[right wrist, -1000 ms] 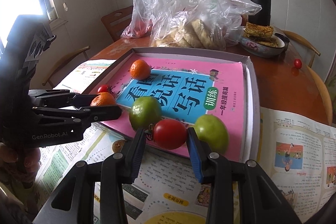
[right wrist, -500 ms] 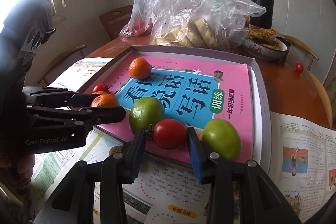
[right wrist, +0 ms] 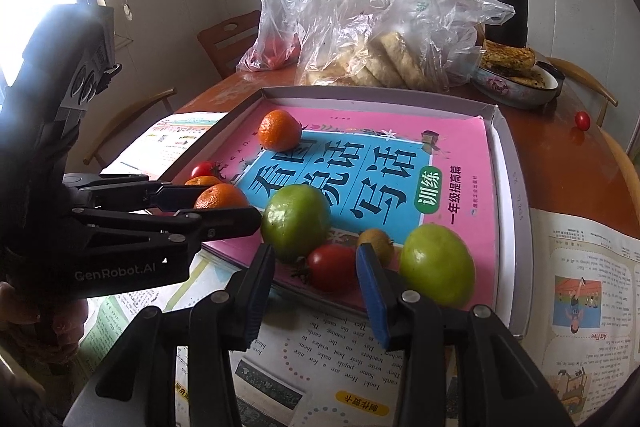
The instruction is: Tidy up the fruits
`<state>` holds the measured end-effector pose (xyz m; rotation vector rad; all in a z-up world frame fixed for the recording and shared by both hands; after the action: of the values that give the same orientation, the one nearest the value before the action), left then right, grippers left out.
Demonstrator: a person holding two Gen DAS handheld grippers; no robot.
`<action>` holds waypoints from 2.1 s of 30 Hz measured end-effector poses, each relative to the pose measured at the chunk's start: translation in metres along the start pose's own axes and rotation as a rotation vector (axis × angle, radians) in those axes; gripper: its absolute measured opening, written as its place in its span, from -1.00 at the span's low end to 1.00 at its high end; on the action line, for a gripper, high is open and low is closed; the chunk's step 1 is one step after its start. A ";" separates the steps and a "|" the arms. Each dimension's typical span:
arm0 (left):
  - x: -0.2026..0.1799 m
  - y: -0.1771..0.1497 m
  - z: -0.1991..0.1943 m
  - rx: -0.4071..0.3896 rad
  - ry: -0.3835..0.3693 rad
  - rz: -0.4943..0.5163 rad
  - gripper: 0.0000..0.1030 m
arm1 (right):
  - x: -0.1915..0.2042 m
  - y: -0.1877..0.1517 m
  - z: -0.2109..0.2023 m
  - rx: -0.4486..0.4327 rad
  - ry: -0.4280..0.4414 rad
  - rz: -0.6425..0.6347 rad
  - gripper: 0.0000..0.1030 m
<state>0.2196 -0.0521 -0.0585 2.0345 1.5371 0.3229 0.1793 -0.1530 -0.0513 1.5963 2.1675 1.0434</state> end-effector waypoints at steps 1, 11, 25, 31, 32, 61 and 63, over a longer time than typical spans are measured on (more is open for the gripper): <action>0.000 0.000 0.000 -0.001 0.000 -0.002 -0.21 | 0.000 0.000 -0.001 -0.001 -0.002 -0.001 -0.17; 0.001 0.000 -0.001 -0.005 0.001 -0.017 -0.21 | -0.009 -0.005 -0.010 -0.015 -0.044 0.021 -0.05; 0.001 -0.001 -0.001 -0.004 -0.005 -0.027 -0.11 | -0.005 -0.006 -0.010 -0.013 -0.049 0.014 -0.04; -0.004 -0.003 -0.006 -0.011 -0.015 -0.029 0.21 | -0.007 -0.002 -0.015 -0.032 -0.064 0.023 0.04; -0.005 -0.003 -0.007 -0.013 -0.008 -0.027 0.24 | -0.007 -0.001 -0.017 -0.038 -0.071 0.023 0.07; 0.001 -0.024 -0.058 -0.098 0.095 -0.041 0.54 | -0.003 -0.006 -0.068 -0.152 -0.172 0.038 0.73; 0.000 -0.026 -0.062 -0.104 0.098 -0.036 0.54 | -0.001 -0.007 -0.071 -0.167 -0.176 0.036 0.89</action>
<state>0.1672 -0.0297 -0.0234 1.9338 1.5795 0.4850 0.1332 -0.1833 -0.0056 1.5910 1.8933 1.0228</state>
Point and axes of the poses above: each gripper's, at about its wrist camera, not at the fingertips, and z roughly the way its jaws point, x to its left, y to its top, the point moved 6 cm from there along z, roughly the way its jaws point, and after that the axes turned 3 degrees about z, right-handed, at the moved point
